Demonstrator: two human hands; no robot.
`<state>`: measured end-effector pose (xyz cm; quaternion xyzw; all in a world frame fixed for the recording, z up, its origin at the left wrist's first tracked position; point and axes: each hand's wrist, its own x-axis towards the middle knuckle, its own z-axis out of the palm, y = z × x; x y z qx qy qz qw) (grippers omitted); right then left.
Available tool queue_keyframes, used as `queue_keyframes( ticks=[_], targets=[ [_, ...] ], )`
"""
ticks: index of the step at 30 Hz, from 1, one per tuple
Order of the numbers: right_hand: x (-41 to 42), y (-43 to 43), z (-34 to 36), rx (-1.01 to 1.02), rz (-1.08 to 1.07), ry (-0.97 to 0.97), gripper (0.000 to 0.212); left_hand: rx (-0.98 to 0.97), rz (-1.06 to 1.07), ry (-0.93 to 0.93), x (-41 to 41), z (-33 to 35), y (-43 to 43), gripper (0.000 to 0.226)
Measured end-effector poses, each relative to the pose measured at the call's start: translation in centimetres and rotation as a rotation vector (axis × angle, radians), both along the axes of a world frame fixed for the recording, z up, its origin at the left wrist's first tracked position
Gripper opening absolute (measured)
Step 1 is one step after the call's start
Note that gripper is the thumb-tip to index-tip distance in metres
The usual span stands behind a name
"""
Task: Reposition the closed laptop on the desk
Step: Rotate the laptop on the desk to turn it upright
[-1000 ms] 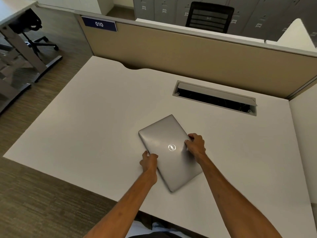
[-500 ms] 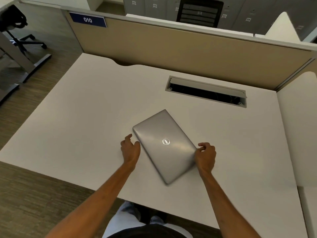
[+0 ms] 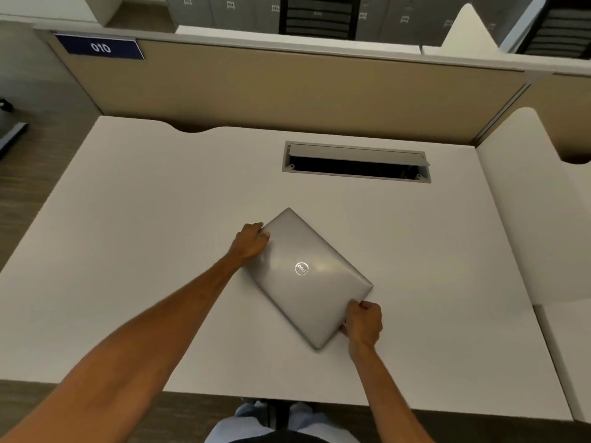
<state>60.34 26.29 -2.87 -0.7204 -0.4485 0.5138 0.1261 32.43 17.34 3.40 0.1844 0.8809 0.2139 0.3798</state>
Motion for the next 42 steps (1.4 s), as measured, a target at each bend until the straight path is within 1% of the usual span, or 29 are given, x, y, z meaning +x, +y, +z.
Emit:
queue_keyframes(
  ticks=[2, 5, 7, 9, 11, 12, 14, 15, 16, 20, 25, 31, 35, 38, 42],
  targets=[
    [-0.5, -0.3, -0.1, 0.01, -0.006, -0.023, 0.027, -0.059, -0.017, -0.019, -0.4, -0.3, 0.7, 0.047],
    [-0.7, -0.2, -0.2, 0.018, -0.05, -0.027, 0.017, -0.091, -0.037, 0.007, -0.7, -0.2, 1.6, 0.05],
    [-0.8, -0.1, -0.3, 0.004, -0.069, -0.029, 0.021, -0.104, -0.046, 0.017, -0.8, -0.1, 2.3, 0.053],
    [-0.9, -0.2, -0.1, -0.008, -0.055, -0.055, 0.009, -0.118, -0.05, 0.016, -1.1, -0.2, 2.7, 0.056],
    [-1.0, -0.2, 0.0, -0.014, -0.061, -0.053, 0.007, -0.125, -0.053, 0.014, -1.4, -0.3, 2.8, 0.057],
    [-1.1, -0.2, 0.2, -0.022, -0.076, -0.041, 0.011, -0.125, -0.056, 0.014, -1.5, -0.4, 2.8, 0.056],
    [-1.1, -0.2, 0.3, -0.04, -0.107, -0.025, 0.025, -0.123, -0.066, 0.016, -1.8, -0.6, 2.8, 0.056],
    [-1.0, -0.3, 0.4, -0.054, -0.123, -0.013, 0.029, -0.124, -0.075, 0.019, -1.9, -0.7, 2.9, 0.056],
    [-1.1, -0.6, 0.6, -0.075, -0.141, -0.004, 0.029, -0.123, -0.086, 0.024, -2.0, -0.7, 3.0, 0.056],
    [-1.2, -2.5, 0.5, -0.159, -0.249, 0.089, 0.02, -0.098, -0.138, 0.06, -2.7, -0.8, 4.0, 0.052],
    [-1.7, -5.5, 0.2, -0.216, -0.351, 0.195, 0.02, -0.07, -0.271, 0.125, -3.5, -0.4, 6.2, 0.051],
    [-3.8, -7.7, 1.1, -0.25, -0.509, 0.264, 0.017, -0.085, -0.446, 0.171, -4.2, -0.4, 9.5, 0.049],
    [-4.8, -8.6, 1.3, -0.278, -0.576, 0.263, 0.018, -0.09, -0.544, 0.194, -4.2, -0.8, 11.0, 0.048],
    [-5.3, -9.3, 1.3, -0.323, -0.619, 0.298, 0.011, -0.095, -0.606, 0.206, -4.0, -1.0, 11.6, 0.047],
    [-5.8, -10.4, 1.5, -0.343, -0.672, 0.345, 0.027, -0.085, -0.638, 0.22, -3.5, -1.3, 11.8, 0.046]
  ],
)
